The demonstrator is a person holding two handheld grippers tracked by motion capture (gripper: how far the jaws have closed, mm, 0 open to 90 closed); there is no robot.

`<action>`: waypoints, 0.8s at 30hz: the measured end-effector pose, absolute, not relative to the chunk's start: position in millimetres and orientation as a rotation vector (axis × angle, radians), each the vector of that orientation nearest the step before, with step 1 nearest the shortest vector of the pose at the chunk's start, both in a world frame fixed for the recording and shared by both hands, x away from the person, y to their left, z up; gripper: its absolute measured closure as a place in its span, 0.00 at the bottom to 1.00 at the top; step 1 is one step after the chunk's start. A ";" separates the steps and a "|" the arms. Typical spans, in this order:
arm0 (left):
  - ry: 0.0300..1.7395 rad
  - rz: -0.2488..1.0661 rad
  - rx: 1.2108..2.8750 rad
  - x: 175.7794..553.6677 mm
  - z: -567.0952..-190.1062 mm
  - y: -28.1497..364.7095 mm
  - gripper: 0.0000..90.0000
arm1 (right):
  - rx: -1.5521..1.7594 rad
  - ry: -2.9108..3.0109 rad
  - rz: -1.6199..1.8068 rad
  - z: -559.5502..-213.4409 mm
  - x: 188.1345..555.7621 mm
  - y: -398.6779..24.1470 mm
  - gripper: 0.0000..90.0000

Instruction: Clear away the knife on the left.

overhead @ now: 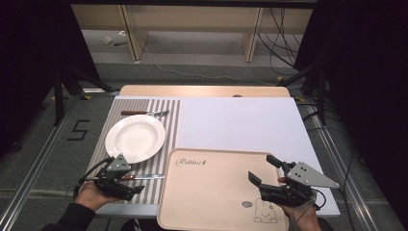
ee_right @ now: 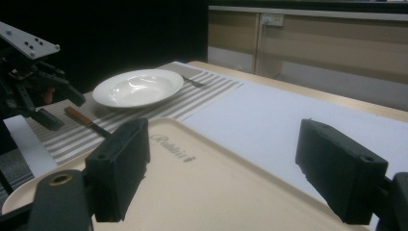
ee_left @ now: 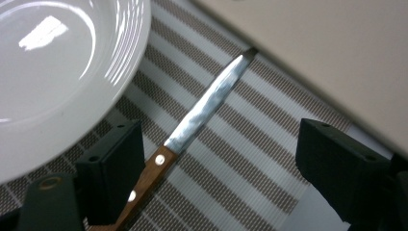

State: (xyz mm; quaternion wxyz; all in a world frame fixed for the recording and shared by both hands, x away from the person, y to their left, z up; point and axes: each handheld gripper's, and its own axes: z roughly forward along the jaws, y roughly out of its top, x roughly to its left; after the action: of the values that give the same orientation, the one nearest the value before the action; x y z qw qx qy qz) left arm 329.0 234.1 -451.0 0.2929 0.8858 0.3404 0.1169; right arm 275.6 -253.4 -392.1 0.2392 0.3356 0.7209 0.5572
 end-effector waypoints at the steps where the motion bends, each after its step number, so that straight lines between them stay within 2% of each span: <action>1: 0.907 0.311 2.360 329.0 -451.0 234.1 0.19 | 0.919 1.974 1.526 -392.1 275.6 -253.4 0.23; 15: 1.005 0.292 2.473 348.7 -466.0 248.5 0.26 | 0.917 1.978 1.529 -391.9 275.8 -252.2 0.23; 17: 1.009 0.319 2.511 352.5 -466.6 247.3 0.28 | 0.918 1.983 1.526 -392.6 275.9 -251.9 0.23; 24: 1.024 0.290 2.578 361.0 -465.7 250.4 0.36 | 0.918 1.989 1.522 -393.0 276.1 -251.6 0.23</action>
State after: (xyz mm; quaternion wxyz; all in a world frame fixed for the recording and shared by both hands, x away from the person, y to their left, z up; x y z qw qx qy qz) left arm 361.0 250.4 -465.7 0.1754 0.9100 0.3614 0.1023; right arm 276.1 -251.6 -393.0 0.2349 0.3345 0.7247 0.5548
